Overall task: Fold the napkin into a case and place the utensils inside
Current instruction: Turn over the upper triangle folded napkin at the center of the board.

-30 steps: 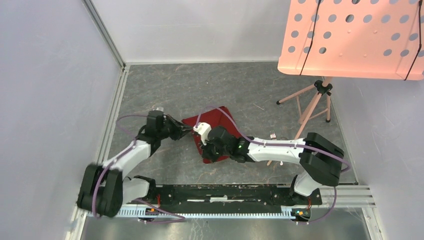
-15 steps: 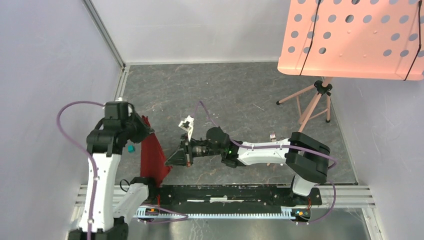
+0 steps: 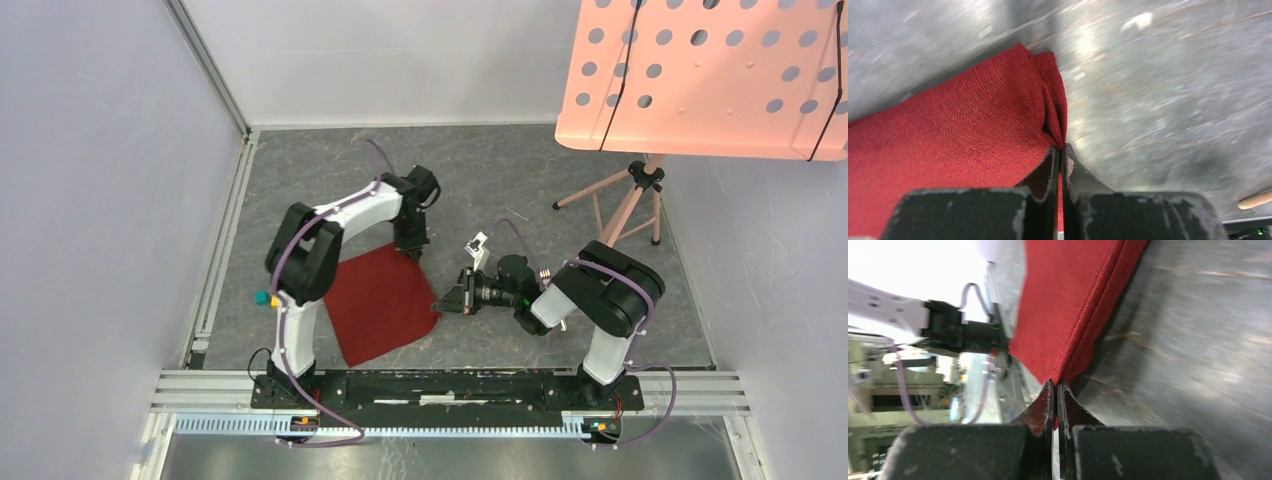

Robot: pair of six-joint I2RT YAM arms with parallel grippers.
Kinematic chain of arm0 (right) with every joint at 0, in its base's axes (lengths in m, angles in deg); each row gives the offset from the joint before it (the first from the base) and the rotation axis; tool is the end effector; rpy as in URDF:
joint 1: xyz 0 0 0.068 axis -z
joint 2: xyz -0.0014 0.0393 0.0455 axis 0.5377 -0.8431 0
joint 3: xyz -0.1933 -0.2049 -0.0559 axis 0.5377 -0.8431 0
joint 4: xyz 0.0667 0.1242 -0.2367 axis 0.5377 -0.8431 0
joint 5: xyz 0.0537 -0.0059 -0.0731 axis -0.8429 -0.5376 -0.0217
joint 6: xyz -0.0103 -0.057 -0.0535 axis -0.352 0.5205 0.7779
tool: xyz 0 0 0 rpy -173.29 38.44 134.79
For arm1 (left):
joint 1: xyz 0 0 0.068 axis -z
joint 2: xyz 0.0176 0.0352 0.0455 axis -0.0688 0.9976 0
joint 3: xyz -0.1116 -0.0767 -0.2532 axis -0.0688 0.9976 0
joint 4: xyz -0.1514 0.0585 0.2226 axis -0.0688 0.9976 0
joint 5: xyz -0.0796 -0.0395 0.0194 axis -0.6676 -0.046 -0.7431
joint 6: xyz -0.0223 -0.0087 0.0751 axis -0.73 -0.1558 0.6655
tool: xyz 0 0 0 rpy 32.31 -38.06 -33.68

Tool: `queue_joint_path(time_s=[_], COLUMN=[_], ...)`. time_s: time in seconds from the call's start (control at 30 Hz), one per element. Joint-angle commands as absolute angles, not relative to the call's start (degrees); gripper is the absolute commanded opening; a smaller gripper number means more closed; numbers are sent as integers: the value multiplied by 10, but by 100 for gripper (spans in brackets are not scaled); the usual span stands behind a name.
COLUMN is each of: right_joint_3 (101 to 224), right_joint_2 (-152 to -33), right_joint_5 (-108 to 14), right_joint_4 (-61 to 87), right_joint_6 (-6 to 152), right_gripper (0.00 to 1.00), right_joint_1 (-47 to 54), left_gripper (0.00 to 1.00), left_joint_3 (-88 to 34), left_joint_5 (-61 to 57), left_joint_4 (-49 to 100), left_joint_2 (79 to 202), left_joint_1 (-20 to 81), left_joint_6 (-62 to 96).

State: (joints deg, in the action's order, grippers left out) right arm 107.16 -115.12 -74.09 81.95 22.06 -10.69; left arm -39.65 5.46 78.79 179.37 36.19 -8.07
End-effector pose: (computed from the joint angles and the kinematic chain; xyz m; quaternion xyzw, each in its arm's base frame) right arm 0.1915 0.2335 0.1002 -0.0886 0.7722 0.6009 0.1865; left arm 0.3491 -0.2212 0.1535 -0.0407 0.9957 -0.0511 0.0652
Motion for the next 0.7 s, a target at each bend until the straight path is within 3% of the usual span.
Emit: queue_joint_path(time_s=[0.0, 0.1, 0.33, 0.47, 0.67], right_joint_3=[1063, 1072, 1113, 1140, 1200], right_joint_2=[-1093, -1057, -948, -912, -952], right_joint_5=[-859, -821, -665, -610, -527], right_joint_4=[582, 460, 216, 174, 169], right_joint_6=[436, 510, 630, 647, 618], right_gripper=[0, 6, 46, 63, 64], right_joint_1=[-92, -71, -49, -49, -105], left_gripper=[2, 8, 54, 64, 68], left_joint_3=[-513, -521, -475, -404, -237], left_joint_5=[114, 75, -11, -28, -45], left_joint_4=[630, 607, 589, 587, 573], left_joint_2=[1854, 1869, 1773, 1660, 1500], left_joint_1=[360, 366, 367, 363, 352], left_joint_6=[-32, -30, 14, 37, 41])
